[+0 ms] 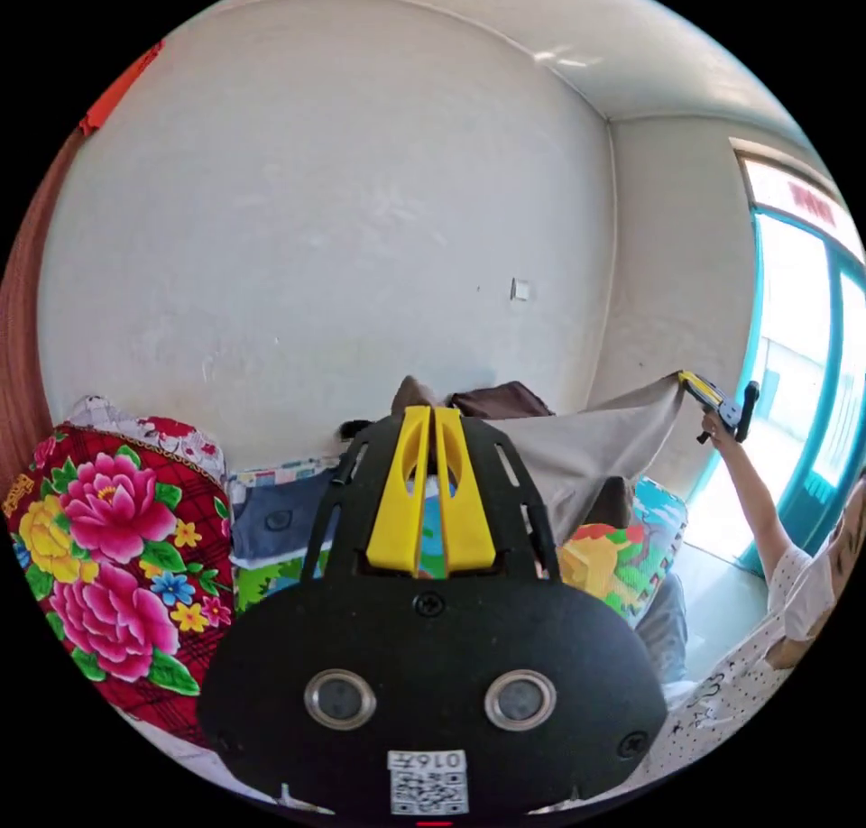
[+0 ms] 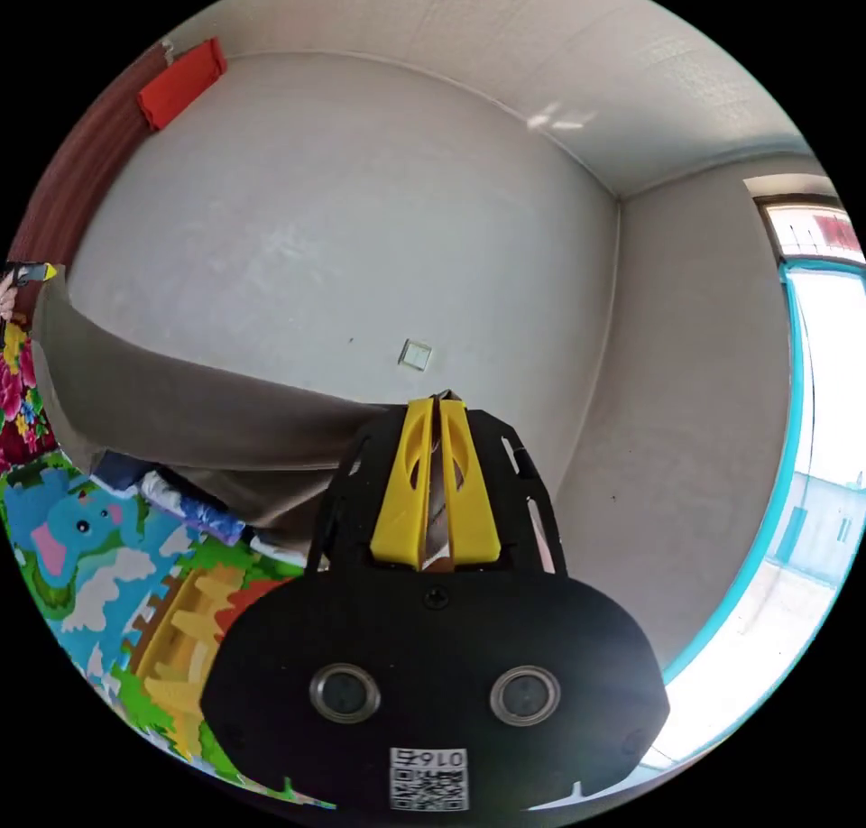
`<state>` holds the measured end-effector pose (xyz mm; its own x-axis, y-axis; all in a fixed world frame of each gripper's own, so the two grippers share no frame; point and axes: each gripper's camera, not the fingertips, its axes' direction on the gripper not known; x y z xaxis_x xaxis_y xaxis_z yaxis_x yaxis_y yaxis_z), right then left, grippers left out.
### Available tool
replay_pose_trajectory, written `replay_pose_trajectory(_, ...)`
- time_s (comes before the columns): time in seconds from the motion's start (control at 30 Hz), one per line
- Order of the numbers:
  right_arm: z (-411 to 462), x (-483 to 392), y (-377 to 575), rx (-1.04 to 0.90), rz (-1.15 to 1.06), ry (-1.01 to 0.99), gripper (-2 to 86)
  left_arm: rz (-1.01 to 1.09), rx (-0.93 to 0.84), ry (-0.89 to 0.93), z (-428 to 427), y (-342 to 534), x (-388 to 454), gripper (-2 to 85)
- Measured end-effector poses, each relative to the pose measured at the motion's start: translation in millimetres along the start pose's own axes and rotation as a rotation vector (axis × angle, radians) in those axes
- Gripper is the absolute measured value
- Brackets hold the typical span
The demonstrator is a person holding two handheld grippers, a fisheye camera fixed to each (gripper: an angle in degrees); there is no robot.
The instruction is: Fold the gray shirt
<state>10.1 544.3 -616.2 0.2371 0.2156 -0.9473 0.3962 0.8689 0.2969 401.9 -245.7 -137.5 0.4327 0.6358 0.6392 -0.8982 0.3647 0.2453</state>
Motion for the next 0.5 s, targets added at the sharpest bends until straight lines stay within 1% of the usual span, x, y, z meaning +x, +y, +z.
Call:
replay_pose_trajectory(0.07,14,-24,32,-0.079,-0.055,-0.057,0.1,-0.038,-0.117,0.074,39,60,-23,-1.0)
replay_pose_trajectory(0.1,25,-41,55,-0.133,-0.094,-0.086,0.1,-0.049,-0.152,0.095,49,75,-29,-1.0)
replay_pose_trajectory(0.17,45,-69,90,-0.237,-0.164,-0.119,0.1,-0.119,-0.298,0.150,90,130,-55,-1.0)
replay_pose_trajectory(0.23,75,-107,135,-0.387,-0.266,-0.153,0.1,-0.172,-0.380,0.161,116,166,-74,-1.0)
replay_pose_trajectory(0.37,108,-150,185,-0.516,-0.335,-0.195,0.1,-0.314,-0.490,0.219,159,229,-114,-1.0)
replay_pose_trajectory(0.43,121,-170,207,-0.571,-0.366,-0.214,0.1,-0.319,-0.553,0.234,170,249,-122,-1.0)
replay_pose_trajectory(0.5,124,-178,219,-0.593,-0.387,-0.217,0.2,-0.276,-0.611,0.224,173,262,-126,-1.0)
